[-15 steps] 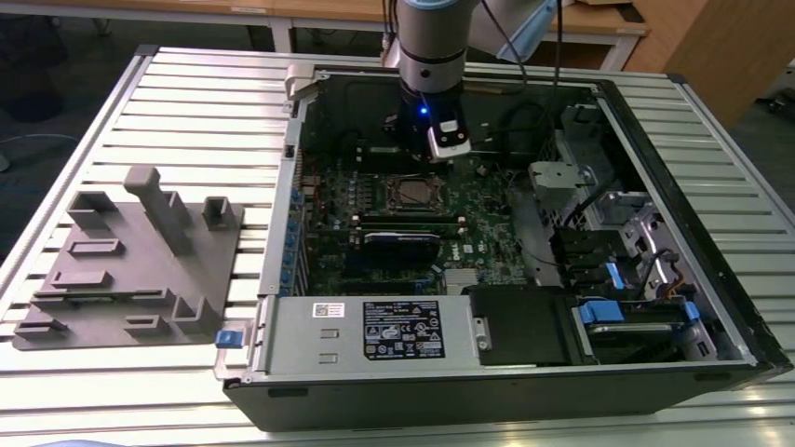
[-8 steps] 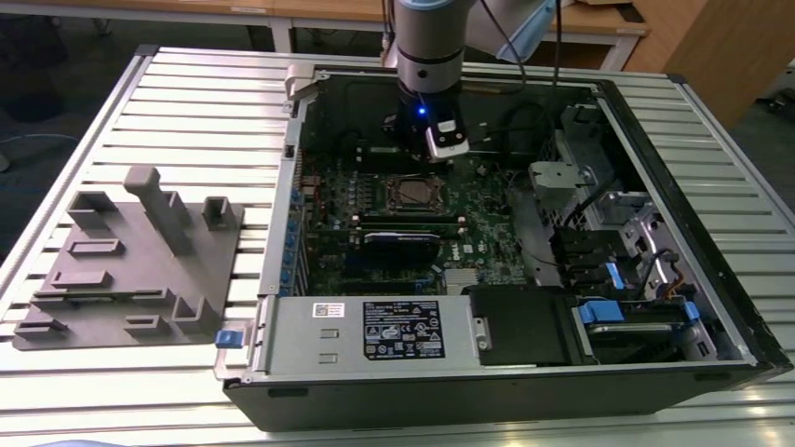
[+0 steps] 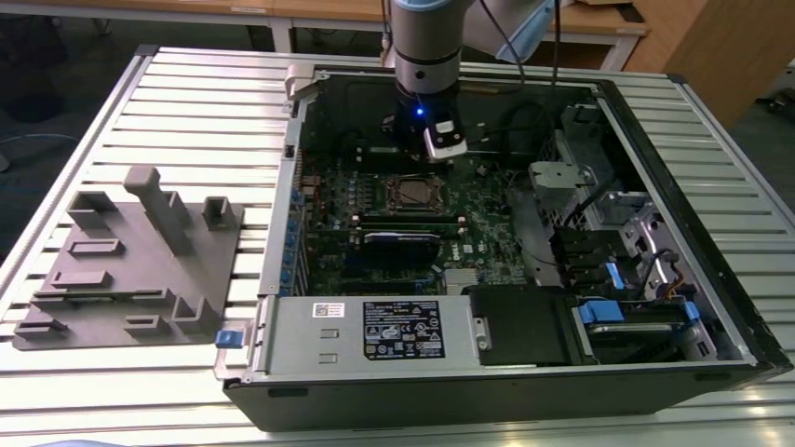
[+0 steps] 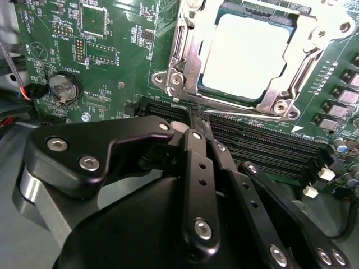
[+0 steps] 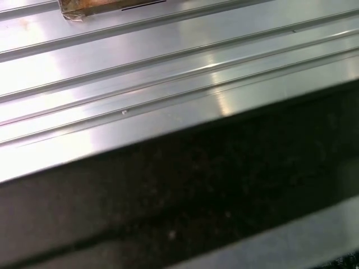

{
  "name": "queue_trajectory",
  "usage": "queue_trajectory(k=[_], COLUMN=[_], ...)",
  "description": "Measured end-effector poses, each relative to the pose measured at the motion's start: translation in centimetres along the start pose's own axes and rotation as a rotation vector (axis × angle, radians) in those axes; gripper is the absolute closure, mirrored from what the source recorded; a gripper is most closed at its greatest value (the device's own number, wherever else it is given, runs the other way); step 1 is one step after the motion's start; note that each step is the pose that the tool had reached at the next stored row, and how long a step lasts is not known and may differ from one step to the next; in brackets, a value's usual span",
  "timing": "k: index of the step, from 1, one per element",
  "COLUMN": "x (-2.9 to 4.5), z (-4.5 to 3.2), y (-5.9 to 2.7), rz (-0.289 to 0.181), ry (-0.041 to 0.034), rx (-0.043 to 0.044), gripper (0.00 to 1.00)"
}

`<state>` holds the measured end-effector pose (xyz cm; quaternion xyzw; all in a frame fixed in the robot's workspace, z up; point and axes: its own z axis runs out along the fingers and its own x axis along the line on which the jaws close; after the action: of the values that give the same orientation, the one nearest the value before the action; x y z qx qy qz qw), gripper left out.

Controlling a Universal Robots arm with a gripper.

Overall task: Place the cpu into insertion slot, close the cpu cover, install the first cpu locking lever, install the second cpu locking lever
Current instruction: 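Install the first cpu locking lever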

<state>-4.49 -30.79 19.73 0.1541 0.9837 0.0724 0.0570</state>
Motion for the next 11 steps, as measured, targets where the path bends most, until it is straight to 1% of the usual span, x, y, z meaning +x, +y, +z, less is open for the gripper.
queue_trajectory(k=[4, 11], x=[0.02, -0.08], z=[0.03, 0.02], y=[-0.08, -0.41], rz=[0.000, 0.000], ry=[-0.0044, -0.0055], rx=[-0.0048, -0.0058], gripper=[0.89, 0.89])
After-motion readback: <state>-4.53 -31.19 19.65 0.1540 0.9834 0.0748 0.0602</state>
